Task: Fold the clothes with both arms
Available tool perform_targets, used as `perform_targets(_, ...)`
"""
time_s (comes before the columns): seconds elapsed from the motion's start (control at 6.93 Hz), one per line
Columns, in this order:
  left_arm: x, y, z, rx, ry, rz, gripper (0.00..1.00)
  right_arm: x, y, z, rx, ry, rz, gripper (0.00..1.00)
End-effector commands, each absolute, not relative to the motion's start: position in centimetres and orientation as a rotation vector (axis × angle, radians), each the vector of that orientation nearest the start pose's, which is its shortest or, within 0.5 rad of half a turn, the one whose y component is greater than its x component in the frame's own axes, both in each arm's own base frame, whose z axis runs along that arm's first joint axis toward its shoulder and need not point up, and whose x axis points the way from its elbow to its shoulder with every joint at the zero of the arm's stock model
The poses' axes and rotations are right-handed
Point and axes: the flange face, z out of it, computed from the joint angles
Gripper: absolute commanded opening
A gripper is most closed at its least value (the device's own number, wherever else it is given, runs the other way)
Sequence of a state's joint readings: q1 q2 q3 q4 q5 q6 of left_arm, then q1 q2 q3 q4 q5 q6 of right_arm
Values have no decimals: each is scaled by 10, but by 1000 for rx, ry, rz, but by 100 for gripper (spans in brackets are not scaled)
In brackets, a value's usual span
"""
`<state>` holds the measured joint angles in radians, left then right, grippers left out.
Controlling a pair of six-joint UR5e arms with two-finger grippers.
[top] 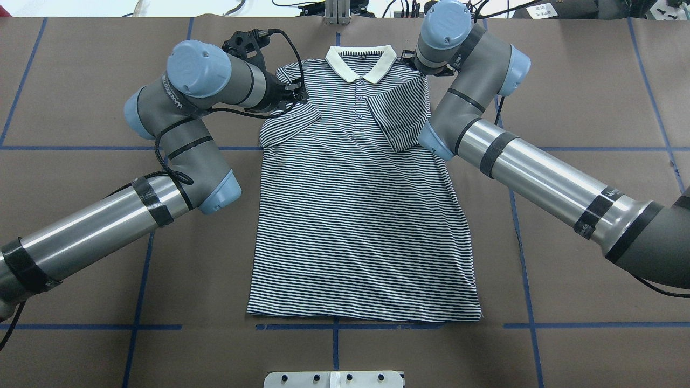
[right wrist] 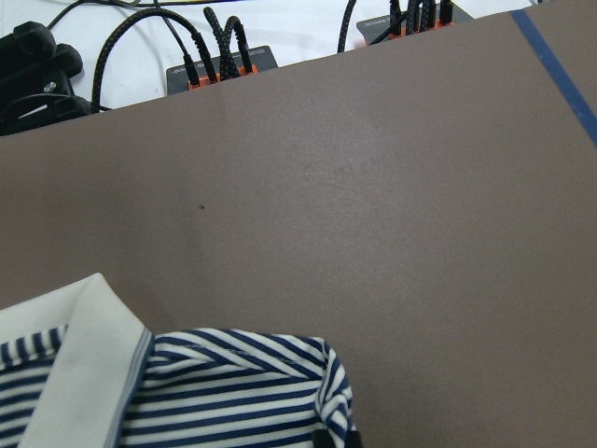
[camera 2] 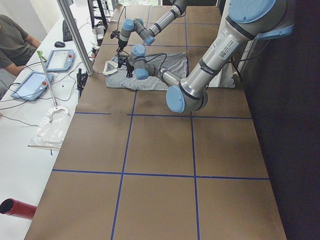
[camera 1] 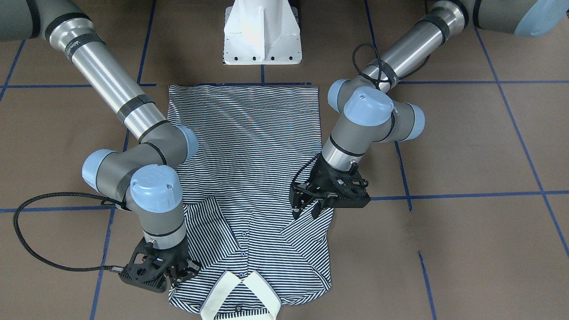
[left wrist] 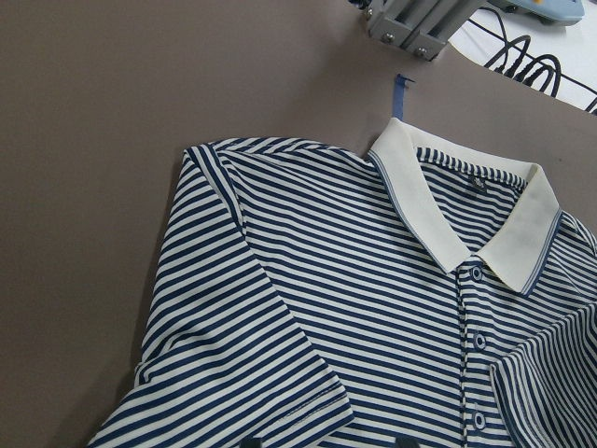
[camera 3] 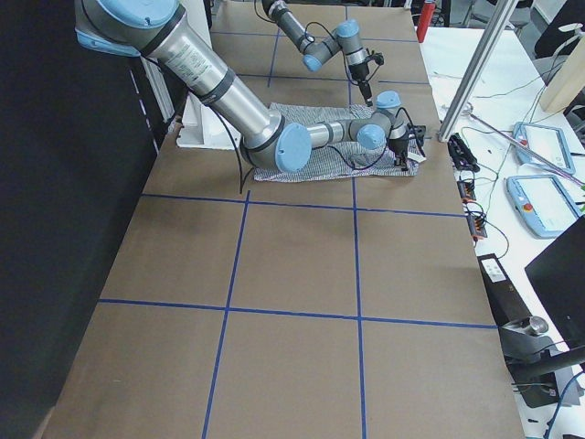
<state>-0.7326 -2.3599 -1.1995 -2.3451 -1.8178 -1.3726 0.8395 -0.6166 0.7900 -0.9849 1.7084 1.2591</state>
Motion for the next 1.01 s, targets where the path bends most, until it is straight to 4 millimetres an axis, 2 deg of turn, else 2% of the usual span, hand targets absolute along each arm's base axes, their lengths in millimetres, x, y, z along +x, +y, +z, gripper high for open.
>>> perform_targets(0.0, 512, -607, 246, 337, 1162, -327, 57, -484, -732, 358, 299, -703, 437, 0)
perform_targets(0.29, 513, -606, 245, 336, 1163, -325, 57, -474, -730, 380, 314, -708, 417, 0)
perform_targets(0.58, 514, -606, 245, 335, 1161, -326, 58, -470, -732, 384, 307, -713, 417, 0)
perform_targets(0.72, 514, -606, 245, 335, 1161, -326, 58, -469, -732, 384, 309, -712, 419, 99)
perform_targets(0.87, 513, -606, 247, 335, 1158, -327, 58, -461, -736, 385, 306, -714, 421, 100)
